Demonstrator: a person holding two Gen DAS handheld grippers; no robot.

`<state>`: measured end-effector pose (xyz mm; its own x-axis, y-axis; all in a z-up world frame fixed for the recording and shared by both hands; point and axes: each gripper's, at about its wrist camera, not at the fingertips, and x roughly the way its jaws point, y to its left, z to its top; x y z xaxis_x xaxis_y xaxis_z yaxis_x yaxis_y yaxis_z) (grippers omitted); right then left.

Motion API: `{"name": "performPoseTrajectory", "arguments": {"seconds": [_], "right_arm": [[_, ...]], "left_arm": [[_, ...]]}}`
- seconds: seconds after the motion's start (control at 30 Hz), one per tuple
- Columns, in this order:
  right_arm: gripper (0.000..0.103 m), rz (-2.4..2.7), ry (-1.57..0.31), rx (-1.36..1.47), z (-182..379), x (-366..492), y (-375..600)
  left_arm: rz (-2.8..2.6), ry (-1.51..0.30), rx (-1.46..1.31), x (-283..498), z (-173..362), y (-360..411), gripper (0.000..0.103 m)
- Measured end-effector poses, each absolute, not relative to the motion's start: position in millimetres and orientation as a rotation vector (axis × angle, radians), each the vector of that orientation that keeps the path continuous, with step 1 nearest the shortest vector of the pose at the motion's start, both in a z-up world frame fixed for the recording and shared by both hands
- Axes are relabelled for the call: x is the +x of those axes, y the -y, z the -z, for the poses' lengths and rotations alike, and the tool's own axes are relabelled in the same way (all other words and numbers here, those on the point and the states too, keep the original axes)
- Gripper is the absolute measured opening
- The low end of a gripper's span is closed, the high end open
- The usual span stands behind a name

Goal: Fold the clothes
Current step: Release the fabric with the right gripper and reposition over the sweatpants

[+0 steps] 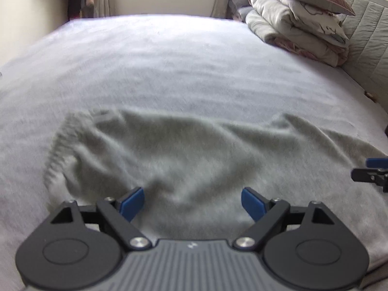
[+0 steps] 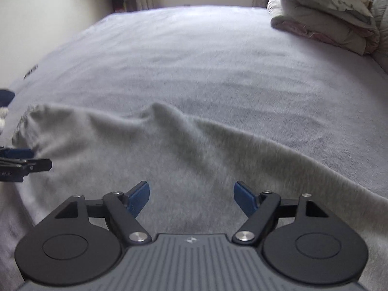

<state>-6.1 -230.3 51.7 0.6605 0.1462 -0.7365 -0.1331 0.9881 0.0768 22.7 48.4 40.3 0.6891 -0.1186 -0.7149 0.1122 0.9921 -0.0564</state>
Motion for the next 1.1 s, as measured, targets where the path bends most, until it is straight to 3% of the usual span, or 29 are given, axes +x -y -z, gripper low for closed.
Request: {"name": "performPoseTrajectory", "arguments": {"seconds": [0.13, 0.2, 0.57, 0.9, 1.1], "right_arm": [[0.083, -0.158, -0.966, -0.115, -29.8, -0.9, 218.4], [0.089, -0.156, -0.973, -0.079, -27.4, -3.5, 228.4], [0.090, -0.192, -1.025, -0.012, -27.4, -59.2, 286.9], [0.092, -0.242, -1.044, -0.051, -29.7, -104.1, 309.4], [0.092, -0.268, -1.056, -0.090, -33.0, -123.8, 314.4]], "left_arm": [[0.078, -0.808, 0.004, 32.2, -35.9, -58.6, 0.089], [0.072, -0.838, -0.020, 35.5, -29.8, -66.8, 0.089], [0.098, -0.809, 0.035, 18.8, -29.0, -79.9, 0.087], [0.103, -0.788, 0.002, 10.8, -31.6, -92.3, 0.077], [0.078, -0.752, 0.030, -0.2, -34.9, -84.3, 0.082]]}}
